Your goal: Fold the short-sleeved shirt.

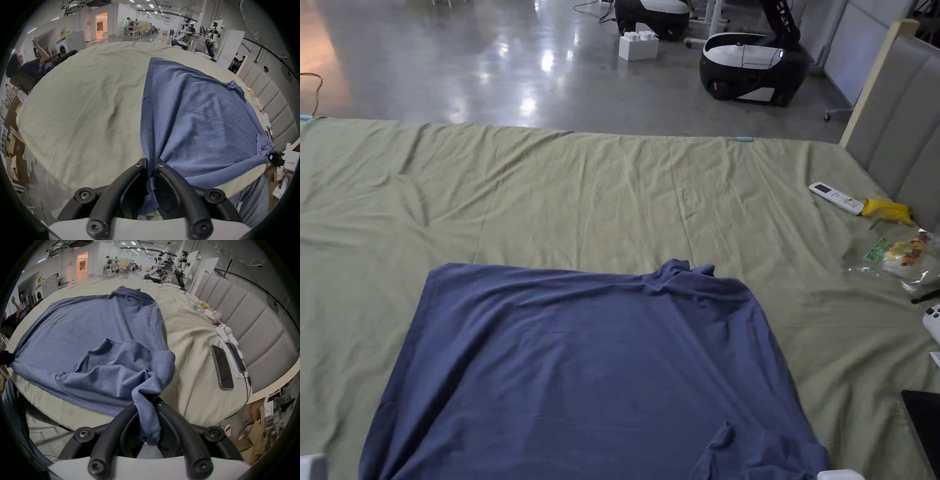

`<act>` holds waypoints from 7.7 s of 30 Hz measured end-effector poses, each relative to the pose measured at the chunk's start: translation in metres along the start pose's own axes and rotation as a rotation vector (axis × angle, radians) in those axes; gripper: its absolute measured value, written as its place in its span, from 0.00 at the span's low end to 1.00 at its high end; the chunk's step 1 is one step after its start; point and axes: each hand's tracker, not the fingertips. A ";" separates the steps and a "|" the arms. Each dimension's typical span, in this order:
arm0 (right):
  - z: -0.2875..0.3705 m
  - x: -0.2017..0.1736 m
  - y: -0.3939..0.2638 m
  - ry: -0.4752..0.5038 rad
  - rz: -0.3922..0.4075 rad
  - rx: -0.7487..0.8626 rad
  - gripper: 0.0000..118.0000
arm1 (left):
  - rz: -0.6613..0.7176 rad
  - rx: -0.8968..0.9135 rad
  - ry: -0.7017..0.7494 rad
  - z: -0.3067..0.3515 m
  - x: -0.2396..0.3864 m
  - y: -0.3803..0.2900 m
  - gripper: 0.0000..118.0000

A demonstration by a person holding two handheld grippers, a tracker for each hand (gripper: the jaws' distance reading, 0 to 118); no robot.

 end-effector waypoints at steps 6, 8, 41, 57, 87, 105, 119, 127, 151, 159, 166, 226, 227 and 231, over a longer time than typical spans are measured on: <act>-0.007 0.005 -0.001 0.027 -0.042 -0.012 0.07 | 0.004 0.013 0.001 0.006 0.007 -0.001 0.07; -0.004 0.005 0.003 0.028 -0.050 0.001 0.07 | 0.005 0.032 -0.002 0.010 0.007 0.000 0.07; -0.138 0.014 0.190 0.080 -0.107 0.072 0.17 | 0.013 0.090 0.059 -0.091 0.032 0.161 0.07; -0.026 0.000 0.153 0.039 -0.197 0.540 0.70 | -0.071 0.380 0.001 -0.021 0.053 0.131 0.53; 0.073 -0.070 0.130 0.026 -0.174 0.887 0.01 | -0.048 0.432 0.048 0.025 0.019 0.084 0.01; 0.040 -0.054 0.112 -0.010 -0.158 0.743 0.01 | -0.070 -0.148 0.085 -0.084 0.034 0.134 0.65; 0.026 -0.046 0.102 0.008 -0.177 0.681 0.01 | -0.156 -0.077 0.019 -0.048 0.037 0.112 0.07; 0.007 -0.004 0.101 -0.017 -0.194 0.531 0.01 | -0.101 0.073 -0.042 -0.038 0.007 0.107 0.07; -0.136 0.003 0.136 0.181 -0.043 0.034 0.08 | -0.062 0.106 -0.033 -0.060 0.006 0.074 0.07; -0.091 0.018 0.137 0.145 -0.108 0.073 0.06 | -0.059 0.134 -0.067 -0.036 0.008 0.079 0.06; -0.028 0.037 0.155 0.183 -0.138 0.151 0.06 | -0.050 0.178 -0.125 0.003 0.014 0.095 0.06; 0.089 -0.068 0.132 -0.001 -0.218 0.924 0.03 | -0.103 0.824 0.051 0.086 0.078 0.084 0.05; 0.089 -0.069 0.131 0.011 -0.228 0.915 0.02 | -0.097 0.833 0.043 0.088 0.077 0.083 0.03; 0.092 -0.075 0.133 0.004 -0.191 0.949 0.01 | -0.104 0.832 0.046 0.089 0.073 0.084 0.02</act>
